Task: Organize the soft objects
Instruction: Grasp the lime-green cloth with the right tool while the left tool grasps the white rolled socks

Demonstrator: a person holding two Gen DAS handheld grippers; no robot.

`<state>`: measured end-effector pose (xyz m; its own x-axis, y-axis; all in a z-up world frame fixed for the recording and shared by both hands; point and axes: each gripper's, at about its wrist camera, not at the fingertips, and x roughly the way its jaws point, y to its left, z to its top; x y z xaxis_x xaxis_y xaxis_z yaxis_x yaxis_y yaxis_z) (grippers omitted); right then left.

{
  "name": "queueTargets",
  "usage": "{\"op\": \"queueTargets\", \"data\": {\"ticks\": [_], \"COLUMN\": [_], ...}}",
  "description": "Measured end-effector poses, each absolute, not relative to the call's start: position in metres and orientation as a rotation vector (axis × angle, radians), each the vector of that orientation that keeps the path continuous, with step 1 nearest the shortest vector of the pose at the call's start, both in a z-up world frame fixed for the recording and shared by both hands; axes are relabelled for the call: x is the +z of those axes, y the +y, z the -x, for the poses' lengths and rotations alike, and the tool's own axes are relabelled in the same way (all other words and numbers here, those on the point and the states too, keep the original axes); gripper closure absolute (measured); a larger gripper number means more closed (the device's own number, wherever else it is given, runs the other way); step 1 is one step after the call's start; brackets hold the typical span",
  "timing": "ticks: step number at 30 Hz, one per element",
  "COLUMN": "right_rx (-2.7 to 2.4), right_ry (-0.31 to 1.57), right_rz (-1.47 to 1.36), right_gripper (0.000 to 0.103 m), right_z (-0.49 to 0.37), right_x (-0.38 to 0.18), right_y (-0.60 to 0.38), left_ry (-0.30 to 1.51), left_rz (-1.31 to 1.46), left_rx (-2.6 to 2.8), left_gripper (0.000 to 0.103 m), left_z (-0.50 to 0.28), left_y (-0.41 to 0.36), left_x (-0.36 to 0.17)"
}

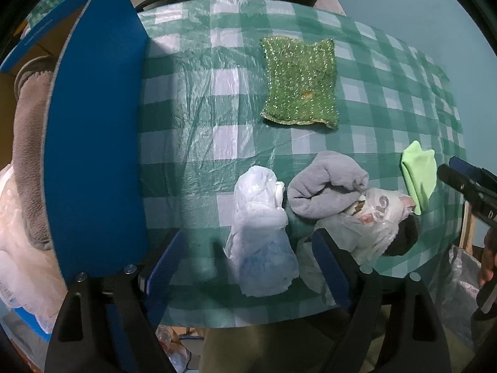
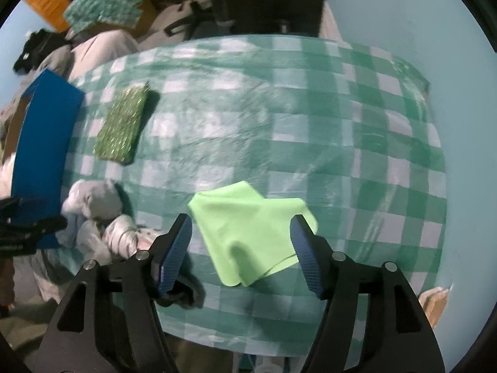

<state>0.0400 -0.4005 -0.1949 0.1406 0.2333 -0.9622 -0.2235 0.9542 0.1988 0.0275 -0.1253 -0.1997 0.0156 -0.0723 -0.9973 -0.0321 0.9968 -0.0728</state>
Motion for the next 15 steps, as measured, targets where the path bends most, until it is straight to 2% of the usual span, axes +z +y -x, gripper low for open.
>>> {"op": "queueTargets", "data": {"ticks": [15], "right_rx": [0.380], "right_ry": [1.451], "right_rz": [0.156], "right_gripper": [0.037], "right_z": [-0.040], "right_x": [-0.238], "right_y": [-0.373], "left_ry": [1.588], "left_rz": [0.039], "left_rx": [0.006], "left_gripper": [0.018], "left_z": [-0.043], "left_y": [-0.129], "left_x": [-0.239]}}
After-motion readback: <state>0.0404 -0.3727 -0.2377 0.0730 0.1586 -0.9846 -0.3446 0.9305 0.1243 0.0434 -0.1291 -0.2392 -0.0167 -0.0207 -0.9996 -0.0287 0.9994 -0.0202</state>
